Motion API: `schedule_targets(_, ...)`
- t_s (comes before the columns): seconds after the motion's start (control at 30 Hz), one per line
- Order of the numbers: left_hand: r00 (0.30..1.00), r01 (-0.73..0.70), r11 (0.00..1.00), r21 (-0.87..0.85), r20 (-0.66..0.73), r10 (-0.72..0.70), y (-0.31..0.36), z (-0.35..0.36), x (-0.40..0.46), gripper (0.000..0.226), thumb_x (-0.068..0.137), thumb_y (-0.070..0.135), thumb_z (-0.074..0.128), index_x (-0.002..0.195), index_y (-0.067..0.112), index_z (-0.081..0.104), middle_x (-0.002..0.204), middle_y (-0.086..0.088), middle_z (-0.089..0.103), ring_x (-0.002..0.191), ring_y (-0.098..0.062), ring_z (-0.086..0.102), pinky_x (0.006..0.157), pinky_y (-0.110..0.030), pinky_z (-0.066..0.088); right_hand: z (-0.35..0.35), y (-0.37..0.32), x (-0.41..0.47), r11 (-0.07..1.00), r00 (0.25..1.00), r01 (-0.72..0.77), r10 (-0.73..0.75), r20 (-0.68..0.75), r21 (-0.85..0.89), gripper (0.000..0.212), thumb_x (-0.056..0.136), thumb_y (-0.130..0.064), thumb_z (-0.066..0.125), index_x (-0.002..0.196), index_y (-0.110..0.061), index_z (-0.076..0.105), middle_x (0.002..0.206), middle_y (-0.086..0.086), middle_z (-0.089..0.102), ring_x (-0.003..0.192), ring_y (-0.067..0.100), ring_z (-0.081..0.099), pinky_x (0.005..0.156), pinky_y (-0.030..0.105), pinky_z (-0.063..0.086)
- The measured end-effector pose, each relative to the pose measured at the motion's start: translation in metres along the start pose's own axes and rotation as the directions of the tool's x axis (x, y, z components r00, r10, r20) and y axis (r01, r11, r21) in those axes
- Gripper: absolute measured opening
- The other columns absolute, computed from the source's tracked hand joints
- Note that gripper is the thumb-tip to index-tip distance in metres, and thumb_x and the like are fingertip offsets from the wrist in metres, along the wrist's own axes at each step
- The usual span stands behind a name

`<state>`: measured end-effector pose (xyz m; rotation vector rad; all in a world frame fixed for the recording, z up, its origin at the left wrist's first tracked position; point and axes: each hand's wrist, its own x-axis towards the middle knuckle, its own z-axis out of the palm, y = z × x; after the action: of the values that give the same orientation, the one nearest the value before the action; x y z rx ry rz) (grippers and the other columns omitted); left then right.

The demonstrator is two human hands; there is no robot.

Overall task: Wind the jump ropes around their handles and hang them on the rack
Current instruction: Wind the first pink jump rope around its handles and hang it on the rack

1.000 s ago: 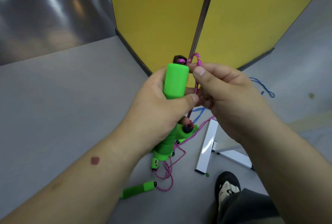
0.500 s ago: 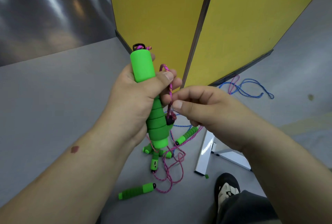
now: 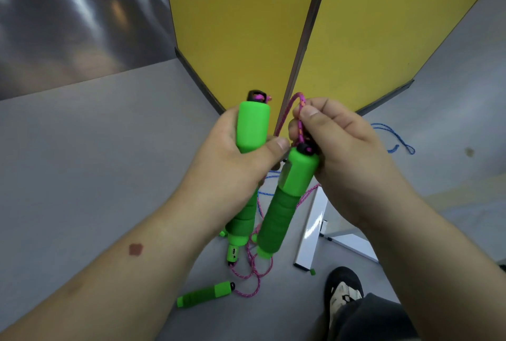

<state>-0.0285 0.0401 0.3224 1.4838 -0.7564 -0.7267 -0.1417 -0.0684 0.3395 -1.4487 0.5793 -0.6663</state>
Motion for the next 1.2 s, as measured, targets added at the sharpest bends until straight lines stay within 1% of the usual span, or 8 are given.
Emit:
schedule_targets(0.1, 0.997, -0.007, 0.999, 0.048, 0.081, 0.003, 0.0, 0.002, -0.003, 0.026, 0.084, 0.042, 0.073, 0.107, 0.039, 0.061, 0.082, -0.008, 0.065, 0.069, -0.015, 0.062, 0.065, -0.038, 0.053, -0.001, -0.002, 0.002, 1.0, 0.995, 0.001, 0.0, -0.102, 0.016, 0.016, 0.094, -0.03, 0.053, 0.089, -0.021, 0.064, 0.075, -0.002, 0.059, 0.069, 0.013, 0.048, 0.07, 0.034, 0.04)
schedule_targets(0.2, 0.987, 0.034, 0.998, 0.056, 0.157, -0.043, -0.004, 0.007, -0.006, 0.071, 0.075, 0.043, 0.081, 0.139, 0.043, 0.051, 0.097, 0.014, 0.073, 0.087, -0.002, 0.072, 0.077, -0.026, 0.057, 0.002, -0.002, 0.003, 0.996, 0.982, -0.005, 0.021, -0.187, 0.089, 0.016, 0.097, -0.029, 0.053, 0.091, -0.021, 0.065, 0.077, -0.002, 0.058, 0.073, 0.015, 0.047, 0.076, 0.042, 0.039)
schedule_targets(0.3, 0.988, 0.008, 0.986, 0.166, 0.151, -0.034, -0.006, 0.013, -0.01, 0.096, 0.063, 0.046, 0.088, 0.146, 0.055, 0.039, 0.113, 0.02, 0.072, 0.1, 0.001, 0.071, 0.09, -0.031, 0.059, 0.008, -0.002, 0.003, 0.968, 0.966, -0.038, 0.099, -0.238, 0.248, 0.018, 0.104, -0.021, 0.05, 0.093, -0.016, 0.063, 0.075, 0.0, 0.056, 0.072, 0.015, 0.049, 0.078, 0.04, 0.043)
schedule_targets(0.77, 0.982, -0.015, 0.986, 0.168, 0.19, -0.018, -0.004, 0.01, -0.008, 0.104, 0.057, 0.032, 0.098, 0.142, 0.055, 0.043, 0.115, 0.019, 0.073, 0.103, -0.003, 0.072, 0.094, -0.036, 0.059, 0.013, -0.007, 0.002, 0.85, 0.942, -0.138, 0.271, -0.196, 0.509, 0.017, 0.105, -0.017, 0.049, 0.094, -0.011, 0.06, 0.072, 0.003, 0.054, 0.075, 0.019, 0.048, 0.087, 0.042, 0.046)
schedule_targets(0.9, 0.979, -0.046, 0.975, 0.218, 0.201, 0.001, 0.0, 0.007, -0.009, 0.099, 0.065, 0.022, 0.097, 0.14, 0.056, 0.043, 0.107, 0.025, 0.072, 0.093, 0.006, 0.071, 0.08, -0.015, 0.055, 0.01, -0.005, 0.001, 0.906, 0.945, -0.14, 0.242, -0.219, 0.399, 0.018, 0.104, -0.023, 0.052, 0.092, -0.014, 0.062, 0.075, 0.002, 0.056, 0.076, 0.017, 0.05, 0.085, 0.039, 0.046)
schedule_targets(1.0, 0.983, -0.068, 0.97, 0.233, 0.182, 0.025, 0.002, 0.006, -0.009, 0.089, 0.068, 0.019, 0.095, 0.129, 0.06, 0.044, 0.101, 0.028, 0.071, 0.085, 0.005, 0.071, 0.072, -0.009, 0.052, 0.005, -0.004, -0.002, 0.996, 0.95, -0.089, 0.087, -0.301, 0.01, 0.021, 0.097, -0.043, 0.056, 0.102, -0.023, 0.062, 0.089, -0.008, 0.063, 0.078, 0.005, 0.058, 0.078, 0.024, 0.048)
schedule_targets(1.1, 0.986, -0.061, 0.966, 0.252, 0.167, 0.019, 0.004, 0.004, -0.008, 0.09, 0.069, 0.02, 0.095, 0.131, 0.06, 0.044, 0.1, 0.025, 0.072, 0.085, 0.002, 0.072, 0.075, -0.015, 0.057, -0.001, -0.007, -0.006, 0.975, 0.966, 0.05, -0.102, -0.239, -0.216, 0.02, 0.103, -0.041, 0.05, 0.115, -0.025, 0.056, 0.1, -0.012, 0.059, 0.083, -0.01, 0.056, 0.074, 0.011, 0.046)
schedule_targets(1.2, 0.978, -0.077, 0.949, 0.305, 0.206, 0.013, 0.005, 0.006, -0.01, 0.101, 0.069, 0.022, 0.092, 0.144, 0.06, 0.036, 0.105, 0.016, 0.073, 0.088, -0.007, 0.074, 0.08, -0.035, 0.063, -0.002, -0.01, -0.01, 0.952, 0.985, 0.152, -0.167, -0.036, -0.267, 0.02, 0.104, -0.033, 0.049, 0.113, -0.02, 0.061, 0.096, -0.009, 0.066, 0.087, -0.007, 0.059, 0.075, 0.01, 0.045)
